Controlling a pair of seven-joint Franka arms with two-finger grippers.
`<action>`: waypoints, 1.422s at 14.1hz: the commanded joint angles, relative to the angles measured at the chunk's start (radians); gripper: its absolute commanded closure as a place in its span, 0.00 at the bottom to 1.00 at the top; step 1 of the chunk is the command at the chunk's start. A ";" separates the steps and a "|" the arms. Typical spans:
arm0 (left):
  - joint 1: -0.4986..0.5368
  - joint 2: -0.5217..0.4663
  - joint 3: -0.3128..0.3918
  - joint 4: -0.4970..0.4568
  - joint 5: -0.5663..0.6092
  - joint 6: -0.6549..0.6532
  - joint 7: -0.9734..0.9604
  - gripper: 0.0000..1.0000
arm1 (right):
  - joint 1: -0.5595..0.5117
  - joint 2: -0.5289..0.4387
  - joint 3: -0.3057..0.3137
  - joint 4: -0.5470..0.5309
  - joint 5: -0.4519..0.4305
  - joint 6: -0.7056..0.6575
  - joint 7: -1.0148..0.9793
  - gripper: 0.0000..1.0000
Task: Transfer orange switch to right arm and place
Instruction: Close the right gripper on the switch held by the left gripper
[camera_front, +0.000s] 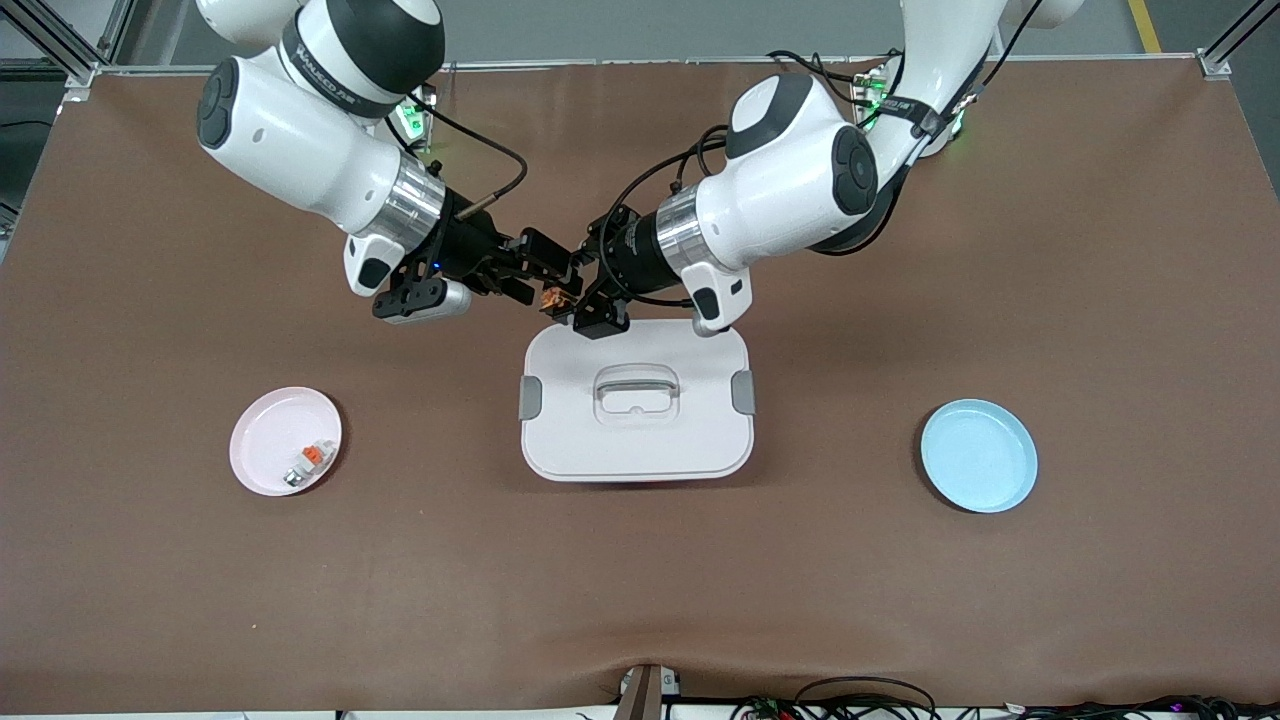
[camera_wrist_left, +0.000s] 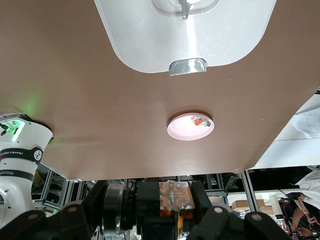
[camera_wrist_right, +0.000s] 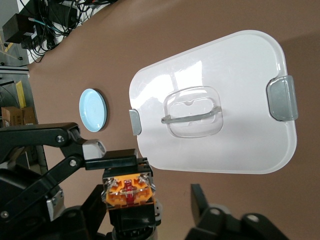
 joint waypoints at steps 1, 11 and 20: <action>-0.008 0.004 0.003 0.018 0.000 0.007 -0.013 0.73 | 0.015 -0.001 -0.010 -0.003 0.012 0.004 0.001 0.62; 0.000 -0.001 0.002 0.018 -0.006 0.007 -0.015 0.26 | 0.014 -0.001 -0.010 -0.002 0.013 -0.005 0.036 1.00; 0.006 -0.004 0.002 0.018 -0.005 0.005 -0.007 0.00 | -0.041 -0.006 -0.021 0.072 -0.039 -0.198 -0.062 1.00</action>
